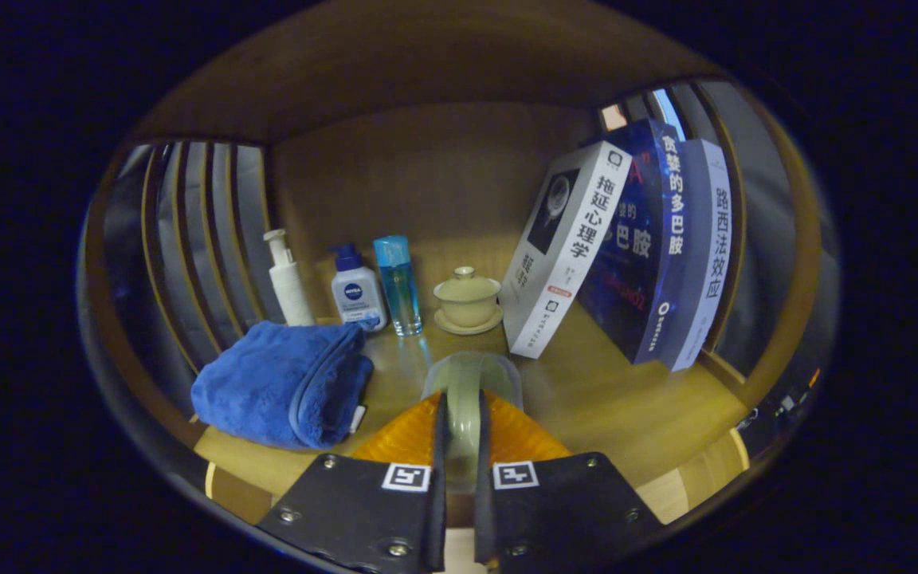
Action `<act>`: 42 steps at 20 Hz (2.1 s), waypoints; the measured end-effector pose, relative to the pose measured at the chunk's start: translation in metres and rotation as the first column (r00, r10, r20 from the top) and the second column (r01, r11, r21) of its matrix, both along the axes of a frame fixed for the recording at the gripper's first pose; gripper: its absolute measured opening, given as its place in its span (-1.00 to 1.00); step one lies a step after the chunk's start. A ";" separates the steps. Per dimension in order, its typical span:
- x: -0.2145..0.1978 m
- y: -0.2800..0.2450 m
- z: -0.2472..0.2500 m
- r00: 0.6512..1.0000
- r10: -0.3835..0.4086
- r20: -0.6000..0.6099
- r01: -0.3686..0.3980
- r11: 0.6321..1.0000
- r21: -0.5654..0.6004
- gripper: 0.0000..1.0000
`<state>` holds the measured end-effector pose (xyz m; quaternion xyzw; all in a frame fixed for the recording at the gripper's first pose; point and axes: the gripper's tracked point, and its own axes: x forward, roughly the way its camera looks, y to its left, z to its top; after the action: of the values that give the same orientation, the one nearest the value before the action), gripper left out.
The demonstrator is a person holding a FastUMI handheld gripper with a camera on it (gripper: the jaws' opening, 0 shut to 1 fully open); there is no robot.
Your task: Pull open the drawer, take out the items inside it, and place them on the countertop above the cabinet.
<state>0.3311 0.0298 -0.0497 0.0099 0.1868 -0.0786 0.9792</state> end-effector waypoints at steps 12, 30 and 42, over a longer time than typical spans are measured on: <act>-0.029 0.017 0.013 0.997 0.042 0.071 -0.029 0.982 -0.186 -0.24; -0.294 0.066 0.077 0.969 0.141 0.203 -0.106 0.979 -0.173 0.96; -0.398 0.041 -0.036 0.987 0.070 0.147 -0.057 0.994 -0.092 0.97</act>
<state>-0.0672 0.0712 -0.0861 -0.0331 0.1090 -0.0543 0.9920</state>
